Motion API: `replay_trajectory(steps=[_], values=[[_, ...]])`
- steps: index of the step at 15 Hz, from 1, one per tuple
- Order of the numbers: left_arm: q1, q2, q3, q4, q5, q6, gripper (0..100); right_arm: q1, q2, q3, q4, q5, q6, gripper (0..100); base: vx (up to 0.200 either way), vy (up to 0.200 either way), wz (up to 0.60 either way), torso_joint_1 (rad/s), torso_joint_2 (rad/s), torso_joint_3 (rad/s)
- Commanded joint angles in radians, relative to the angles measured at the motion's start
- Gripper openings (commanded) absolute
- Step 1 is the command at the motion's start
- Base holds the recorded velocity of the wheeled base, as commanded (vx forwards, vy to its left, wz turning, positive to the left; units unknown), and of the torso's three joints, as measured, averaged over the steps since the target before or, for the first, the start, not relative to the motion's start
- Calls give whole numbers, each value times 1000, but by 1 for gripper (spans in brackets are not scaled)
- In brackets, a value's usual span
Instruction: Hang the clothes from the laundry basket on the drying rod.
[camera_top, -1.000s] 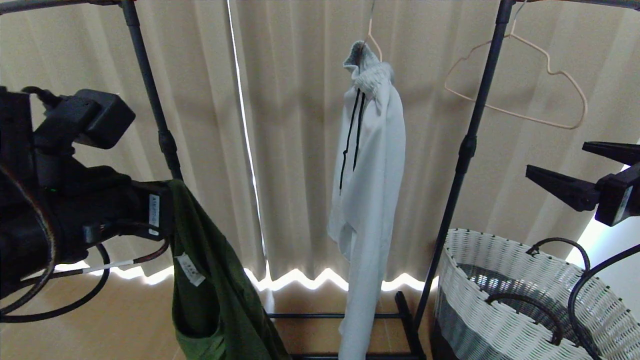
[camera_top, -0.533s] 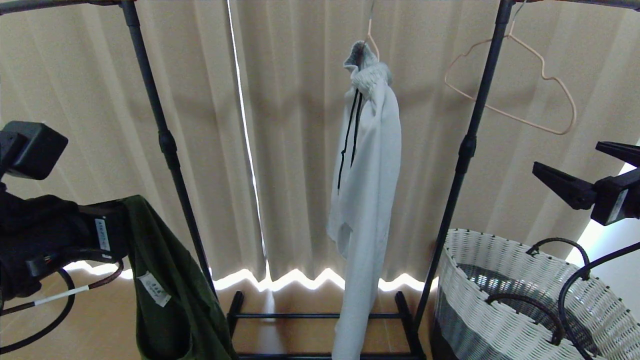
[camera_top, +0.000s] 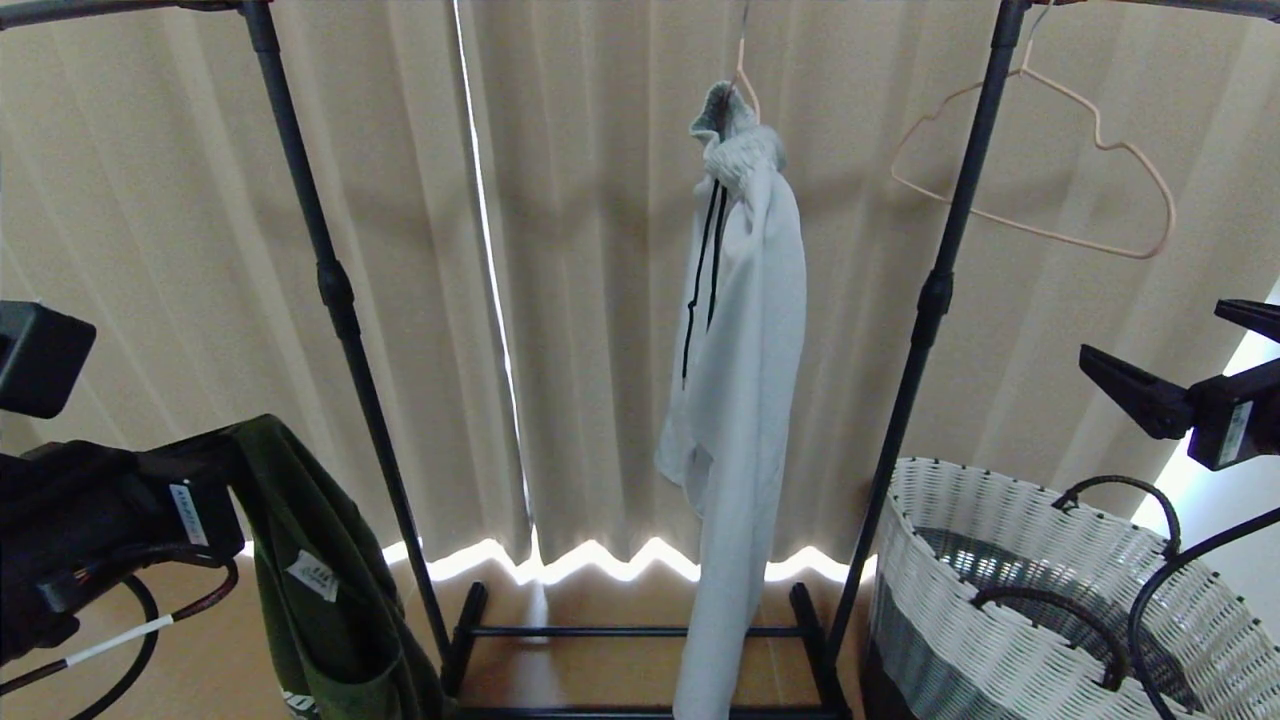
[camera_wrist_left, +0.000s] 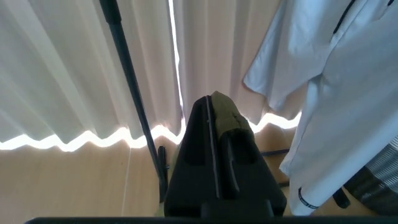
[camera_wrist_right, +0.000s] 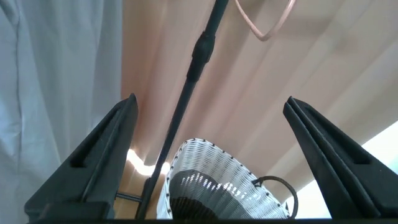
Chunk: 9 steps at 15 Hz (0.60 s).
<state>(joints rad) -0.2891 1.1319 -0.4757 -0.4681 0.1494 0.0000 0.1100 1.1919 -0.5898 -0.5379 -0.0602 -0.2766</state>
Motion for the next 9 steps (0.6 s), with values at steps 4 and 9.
replay_trajectory(steps=[4, 9], values=[[-62, -46, 11, 5, 1, -3, 0, -21, -21, 19, -1, 5, 4, 100, 0, 0, 0, 0, 0, 0], [-67, -40, 22, 5, -1, 2, 0, -43, -28, 48, 3, 3, -1, 100, 0, 0, 0, 0, 0, 0]])
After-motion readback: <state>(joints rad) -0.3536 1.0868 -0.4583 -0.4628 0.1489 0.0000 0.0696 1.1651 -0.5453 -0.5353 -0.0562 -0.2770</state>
